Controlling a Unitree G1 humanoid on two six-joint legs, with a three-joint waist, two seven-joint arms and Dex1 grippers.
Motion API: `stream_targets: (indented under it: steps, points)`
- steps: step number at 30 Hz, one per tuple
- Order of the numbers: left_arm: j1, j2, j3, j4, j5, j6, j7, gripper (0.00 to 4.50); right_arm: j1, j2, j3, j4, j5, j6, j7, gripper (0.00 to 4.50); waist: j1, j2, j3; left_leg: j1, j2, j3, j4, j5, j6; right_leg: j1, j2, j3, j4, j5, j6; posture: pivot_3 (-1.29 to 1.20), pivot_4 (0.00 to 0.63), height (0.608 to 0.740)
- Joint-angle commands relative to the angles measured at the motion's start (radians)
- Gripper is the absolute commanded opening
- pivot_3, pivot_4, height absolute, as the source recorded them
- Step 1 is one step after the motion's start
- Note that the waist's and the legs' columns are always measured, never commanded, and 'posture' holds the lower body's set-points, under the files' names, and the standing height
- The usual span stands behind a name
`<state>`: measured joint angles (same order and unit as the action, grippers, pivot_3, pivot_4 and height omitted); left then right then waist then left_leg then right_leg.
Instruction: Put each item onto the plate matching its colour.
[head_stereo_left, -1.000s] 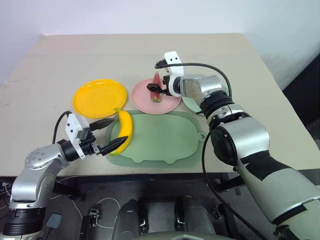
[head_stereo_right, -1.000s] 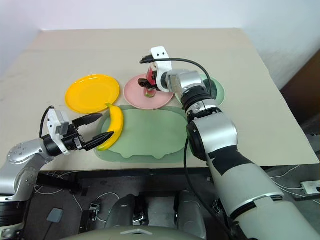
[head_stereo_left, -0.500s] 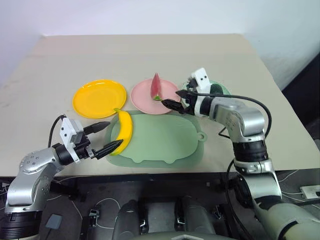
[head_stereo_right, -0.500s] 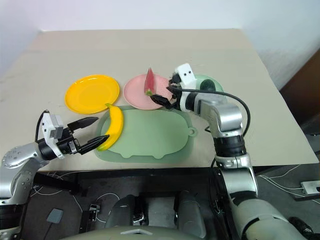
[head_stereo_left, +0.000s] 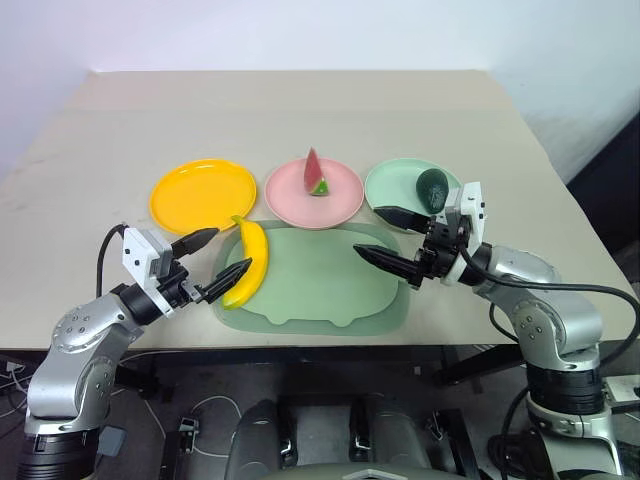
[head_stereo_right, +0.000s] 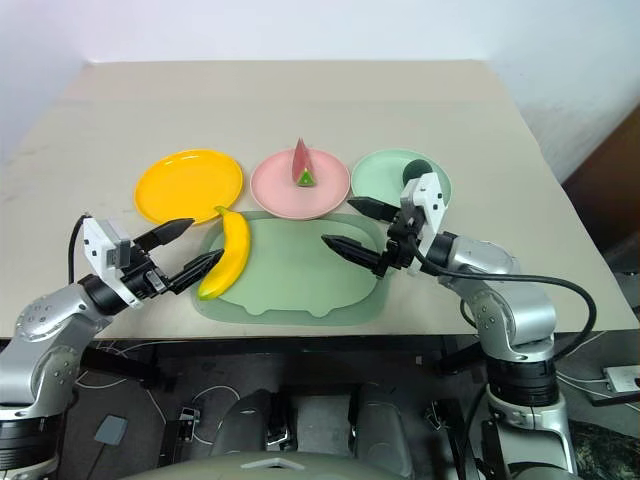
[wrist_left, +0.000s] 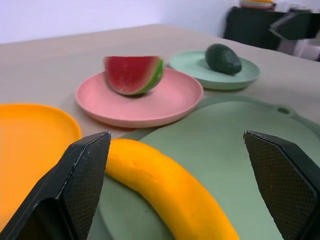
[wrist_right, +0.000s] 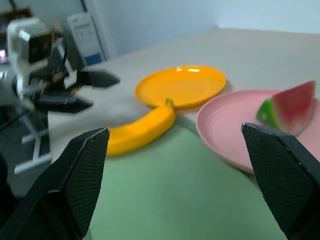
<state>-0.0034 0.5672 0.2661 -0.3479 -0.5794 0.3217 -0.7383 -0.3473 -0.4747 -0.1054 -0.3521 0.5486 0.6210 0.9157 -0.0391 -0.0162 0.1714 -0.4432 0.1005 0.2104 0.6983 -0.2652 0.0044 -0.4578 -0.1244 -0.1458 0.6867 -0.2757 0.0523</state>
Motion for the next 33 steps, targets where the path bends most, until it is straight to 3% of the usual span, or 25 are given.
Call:
stream_targets:
  steps: [1, 11, 22, 33]
  points:
    - [0.002, -0.01, 0.004, -0.078, -0.008, 0.034, 0.064, 4.5, -0.008, -0.015, 0.012, -0.017, -0.003, -0.069, 0.014, 4.48, 0.0, 0.0, 0.0, 0.0, 0.0, 0.0, 0.0, 0.0, 0.0, 0.0, 0.0, 0.0, 0.0, 0.0, 0.0, 0.0, 0.15, 0.695]
    - [-0.027, -0.084, -0.063, -0.143, 0.046, 0.141, 0.279, 4.5, -0.018, -0.023, 0.055, -0.002, -0.015, -0.104, -0.01, 4.48, 0.008, 0.0, 0.0, 0.0, 0.0, 0.0, 0.001, 0.0, 0.0, 0.001, 0.0, 0.0, 0.0, 0.0, 0.0, 0.0, 0.15, 0.695]
    - [-0.162, -0.245, -0.165, -0.195, 0.054, 0.454, 0.594, 4.5, -0.015, -0.078, 0.027, 0.006, 0.004, -0.094, -0.006, 4.48, 0.028, -0.001, -0.001, 0.0, -0.001, -0.002, 0.002, 0.0, 0.0, 0.002, 0.0, -0.001, 0.0, 0.001, 0.001, 0.0, 0.15, 0.695]
    - [-0.239, -0.225, -0.245, -0.144, 0.146, 0.685, 0.674, 4.5, 0.035, -0.073, 0.057, -0.036, 0.013, -0.078, -0.042, 4.48, 0.027, -0.001, -0.001, 0.001, -0.001, -0.002, 0.002, 0.0, 0.0, 0.003, 0.0, -0.001, 0.0, 0.001, 0.001, 0.0, 0.15, 0.695]
